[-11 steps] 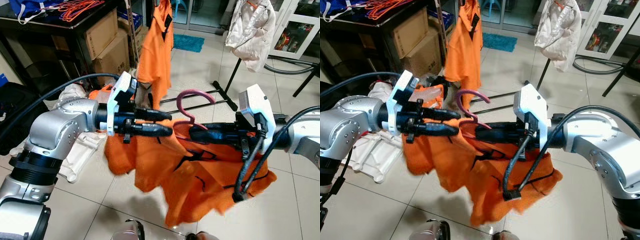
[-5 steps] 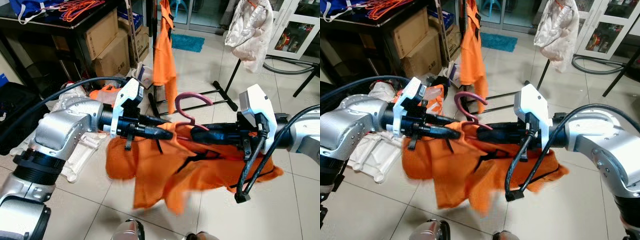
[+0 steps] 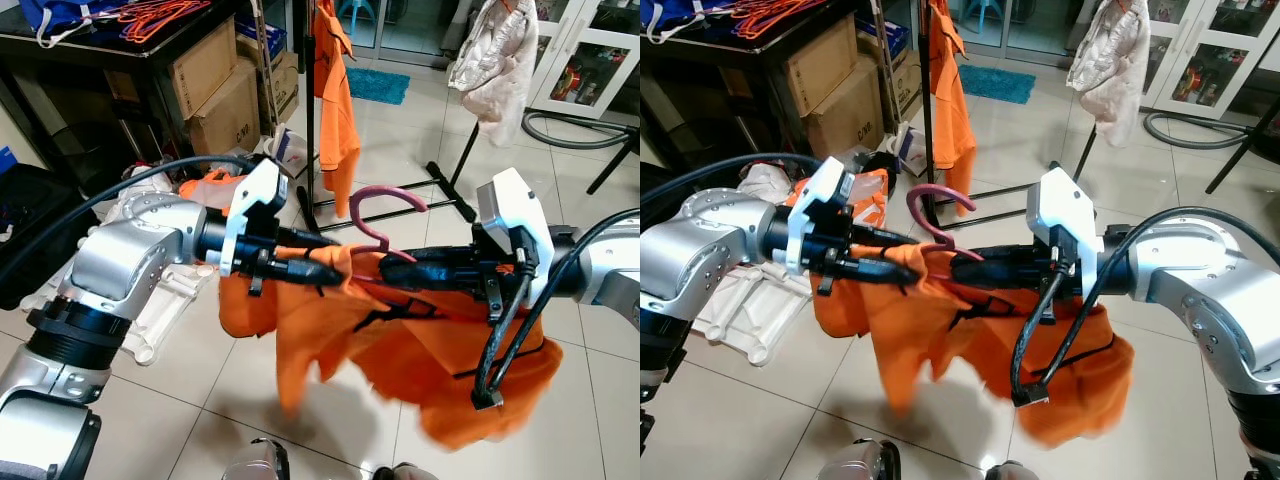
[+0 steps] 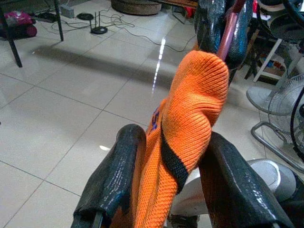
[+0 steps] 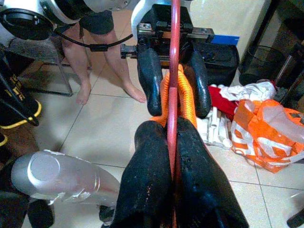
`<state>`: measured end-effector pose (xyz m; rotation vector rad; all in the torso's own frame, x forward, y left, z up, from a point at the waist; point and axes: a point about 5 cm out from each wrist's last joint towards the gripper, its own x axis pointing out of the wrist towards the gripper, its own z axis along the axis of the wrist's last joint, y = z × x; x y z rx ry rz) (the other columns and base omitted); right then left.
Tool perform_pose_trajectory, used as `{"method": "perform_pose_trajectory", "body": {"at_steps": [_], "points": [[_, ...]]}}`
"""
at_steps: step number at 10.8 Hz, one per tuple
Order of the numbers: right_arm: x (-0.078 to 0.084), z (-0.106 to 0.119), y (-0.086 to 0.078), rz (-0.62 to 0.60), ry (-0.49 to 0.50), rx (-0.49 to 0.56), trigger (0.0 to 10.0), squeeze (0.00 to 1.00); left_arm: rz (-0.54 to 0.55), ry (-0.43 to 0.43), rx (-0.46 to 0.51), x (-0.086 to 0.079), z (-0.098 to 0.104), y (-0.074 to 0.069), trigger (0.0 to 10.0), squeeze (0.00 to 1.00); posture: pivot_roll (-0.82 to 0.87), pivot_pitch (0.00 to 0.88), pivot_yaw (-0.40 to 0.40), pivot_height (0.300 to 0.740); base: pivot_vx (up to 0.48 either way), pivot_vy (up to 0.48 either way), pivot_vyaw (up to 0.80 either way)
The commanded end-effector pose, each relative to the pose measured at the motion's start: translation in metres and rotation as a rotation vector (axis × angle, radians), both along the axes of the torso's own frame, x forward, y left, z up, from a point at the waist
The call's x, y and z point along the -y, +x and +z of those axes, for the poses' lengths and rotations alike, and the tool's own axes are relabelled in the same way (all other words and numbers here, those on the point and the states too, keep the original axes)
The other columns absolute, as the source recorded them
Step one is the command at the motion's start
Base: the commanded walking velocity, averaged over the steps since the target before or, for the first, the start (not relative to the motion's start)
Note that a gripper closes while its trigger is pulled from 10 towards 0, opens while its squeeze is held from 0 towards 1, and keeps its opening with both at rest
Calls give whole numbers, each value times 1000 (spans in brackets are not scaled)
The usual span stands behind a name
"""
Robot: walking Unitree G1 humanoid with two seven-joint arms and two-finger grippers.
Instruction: Hang hanger
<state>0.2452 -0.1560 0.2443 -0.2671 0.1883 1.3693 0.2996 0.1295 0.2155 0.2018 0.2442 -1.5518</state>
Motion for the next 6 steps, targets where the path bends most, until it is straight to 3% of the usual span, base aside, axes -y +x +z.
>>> {"method": "perform_pose_trajectory", "body": {"at_steps": [1,2,3,4,6], "points": [[-8,15,-6,75,19,59,10000,0,-5,31,3,0,-2,-1,10000,0,-57,80,23,740,0,0,0],[-8,15,-6,81,20,59,10000,0,6,29,12,0,-2,2,10000,0,-58,79,23,740,0,0,0],[-8,15,-5,82,19,60,10000,0,26,18,5,0,-1,5,7059,0,-58,78,23,740,0,0,0],[-8,15,-5,83,18,60,10000,0,36,-1,4,0,1,7,0,0,-59,79,22,740,0,0,0],[-8,15,-5,84,15,59,10000,0,31,-14,-2,0,2,8,0,0,-60,79,23,740,0,0,0]]}}
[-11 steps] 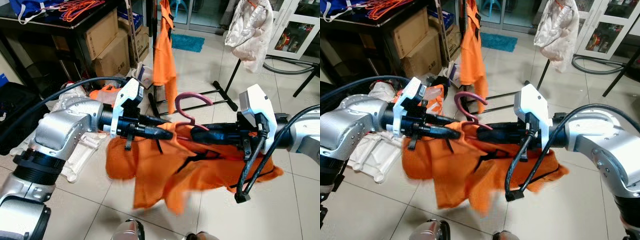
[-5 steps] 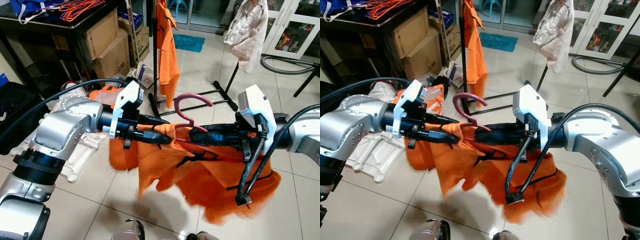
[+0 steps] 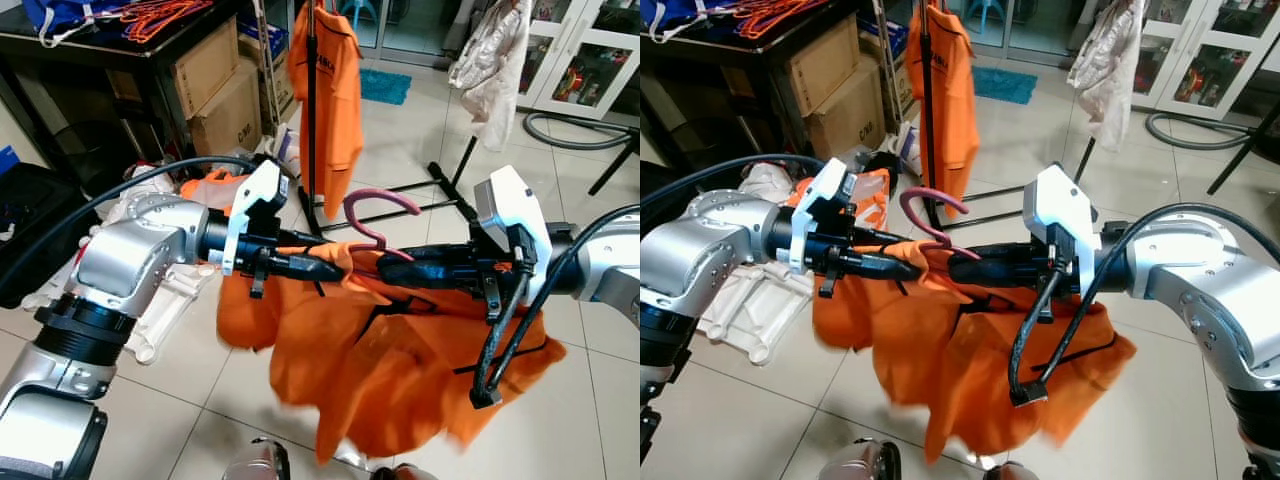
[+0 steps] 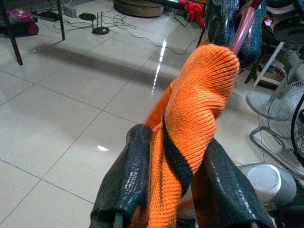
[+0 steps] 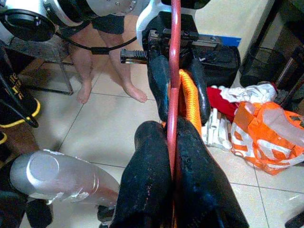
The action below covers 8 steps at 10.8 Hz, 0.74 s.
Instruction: Hang hanger
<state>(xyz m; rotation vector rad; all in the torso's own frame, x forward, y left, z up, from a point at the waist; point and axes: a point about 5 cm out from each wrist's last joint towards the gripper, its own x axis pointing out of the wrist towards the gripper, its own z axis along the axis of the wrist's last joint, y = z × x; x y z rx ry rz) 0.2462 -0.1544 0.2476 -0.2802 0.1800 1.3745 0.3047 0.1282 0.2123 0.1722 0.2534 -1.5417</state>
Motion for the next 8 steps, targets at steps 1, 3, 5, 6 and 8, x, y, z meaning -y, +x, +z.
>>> {"method": "perform_pose_trajectory", "body": {"at_steps": [1,3,5,6,8], "points": [[-7,12,-6,76,18,48,10000,0,16,-5,21,-1,5,3,0,0,-60,79,23,740,0,0,0],[-7,12,-6,79,15,50,10000,0,19,-43,28,0,9,4,0,0,-59,78,22,740,0,0,0],[-6,10,-6,82,14,40,10000,86,20,-73,27,-1,11,4,0,0,-58,76,23,740,0,0,0],[-6,10,-6,81,13,35,10000,1000,11,-85,22,-1,12,2,0,0,-58,76,23,740,0,0,0],[-3,12,-5,77,21,29,10000,1000,-1,-96,12,-3,13,-2,0,0,-57,73,25,740,0,0,0]]}}
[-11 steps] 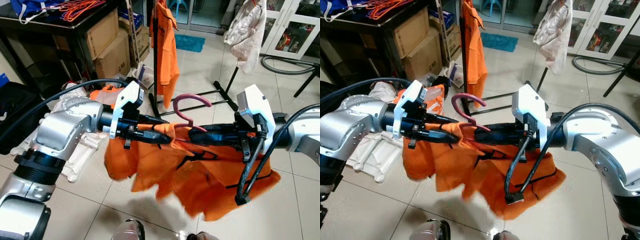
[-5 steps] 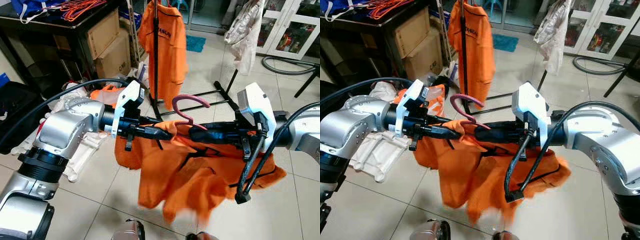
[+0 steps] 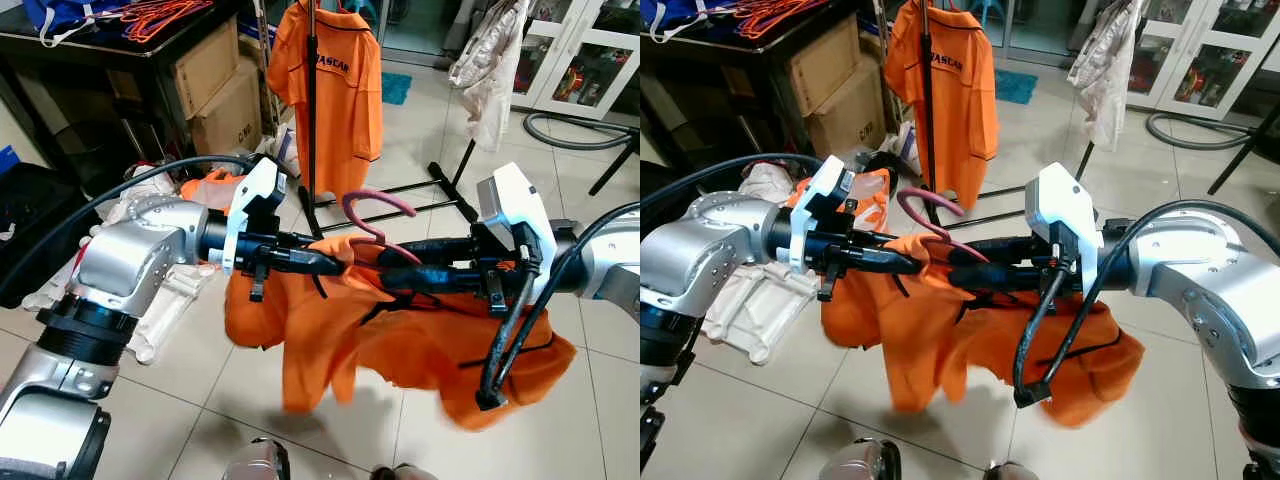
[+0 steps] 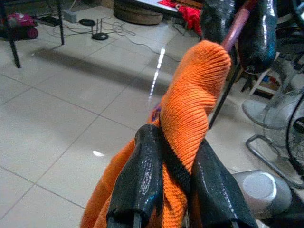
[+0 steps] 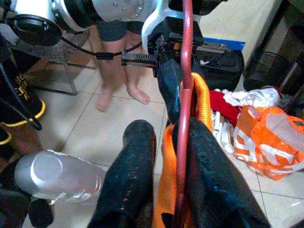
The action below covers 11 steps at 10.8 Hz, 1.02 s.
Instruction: Hang hanger
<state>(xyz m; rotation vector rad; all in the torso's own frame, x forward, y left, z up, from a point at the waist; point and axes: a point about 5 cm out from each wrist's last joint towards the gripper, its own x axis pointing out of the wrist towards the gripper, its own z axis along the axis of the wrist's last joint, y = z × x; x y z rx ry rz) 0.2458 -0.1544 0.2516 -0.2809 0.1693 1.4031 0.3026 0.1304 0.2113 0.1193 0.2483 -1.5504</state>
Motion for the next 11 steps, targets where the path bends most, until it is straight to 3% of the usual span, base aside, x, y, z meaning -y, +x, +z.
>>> {"method": "perform_pose_trajectory", "body": {"at_steps": [1,2,3,4,6,7,8,9,10,11], "points": [[1,11,0,29,16,37,10000,1000,-21,-47,25,-4,12,-3,0,0,-56,74,29,740,0,0,0],[5,15,3,14,14,60,10000,1000,-31,-38,14,-6,10,-6,0,0,-55,77,30,740,0,0,0],[12,30,10,-22,45,118,10000,588,-46,-28,-9,-8,8,-9,0,0,-55,79,32,740,0,0,0],[22,52,17,-82,130,173,10000,0,-63,-23,-41,-11,4,-14,0,0,-53,80,33,740,0,0,0],[42,56,26,-217,110,242,10000,0,-1,-26,-47,-19,-1,-14,0,0,-50,83,34,740,0,0,0],[55,59,35,-371,136,294,10000,0,154,-23,-14,-27,-7,-4,0,0,-50,85,39,740,0,0,0],[64,57,40,-540,200,320,10000,0,432,-34,53,-32,-17,13,0,0,-47,92,42,740,0,0,0],[68,44,40,-734,355,284,10000,0,701,-77,124,-31,-26,18,0,0,-38,101,47,740,0,0,0],[55,17,27,-806,384,243,10000,0,887,-142,135,-27,-29,13,0,0,-28,106,49,740,0,0,0],[30,-9,10,-836,379,197,10000,0,1061,-109,182,-28,-36,7,0,0,-26,105,65,740,0,0,0]]}}
